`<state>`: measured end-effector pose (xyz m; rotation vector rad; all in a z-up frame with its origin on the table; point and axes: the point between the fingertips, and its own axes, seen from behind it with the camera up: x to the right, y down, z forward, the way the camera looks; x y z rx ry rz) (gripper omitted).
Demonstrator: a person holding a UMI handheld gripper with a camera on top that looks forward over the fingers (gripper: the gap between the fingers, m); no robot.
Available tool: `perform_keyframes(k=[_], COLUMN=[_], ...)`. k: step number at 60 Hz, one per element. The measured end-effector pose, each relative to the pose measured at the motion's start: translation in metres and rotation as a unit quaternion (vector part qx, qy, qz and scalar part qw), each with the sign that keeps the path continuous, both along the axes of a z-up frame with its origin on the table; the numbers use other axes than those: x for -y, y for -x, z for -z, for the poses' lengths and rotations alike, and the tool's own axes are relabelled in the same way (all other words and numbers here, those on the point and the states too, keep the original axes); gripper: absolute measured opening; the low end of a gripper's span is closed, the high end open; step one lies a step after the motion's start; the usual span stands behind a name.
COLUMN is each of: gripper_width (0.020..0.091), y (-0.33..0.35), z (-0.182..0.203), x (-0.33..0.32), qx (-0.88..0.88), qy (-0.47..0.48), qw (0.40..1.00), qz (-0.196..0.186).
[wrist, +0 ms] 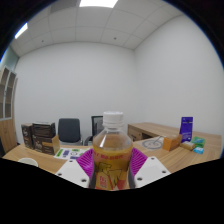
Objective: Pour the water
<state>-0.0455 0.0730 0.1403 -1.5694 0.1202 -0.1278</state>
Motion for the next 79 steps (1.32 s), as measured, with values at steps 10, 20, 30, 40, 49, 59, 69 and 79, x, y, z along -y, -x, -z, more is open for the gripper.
perform_keyframes(k=[10, 20, 30, 40, 49, 59, 69, 79], gripper_width=[0.0459, 0.0484, 0.0595, 0.083, 0.0844, 0.0842, 0.0841, 0.0848], y=[0.017, 0.017, 0.02, 0.014, 0.016, 0.034, 0.057, 0.078], z=[0.046, 0.05, 0.051, 0.059, 0.043, 0.016, -0.002, -0.007], x=[-0.004, -0.007, -0.008, 0.003, 0.036, 0.119, 0.225, 0.305], qx=[-0.002, -0.007, -0.002, 0.012, 0.005, -0.023, -0.016, -0.02], qy=[0.044, 0.039, 0.049, 0.082, 0.075, 0.064, 0.055, 0.038], qw=[0.999, 0.999, 0.998, 0.996, 0.996, 0.994, 0.993, 0.991], qz=[-0.023, -0.034, -0.04, -0.04, -0.045, -0.081, -0.103, -0.127])
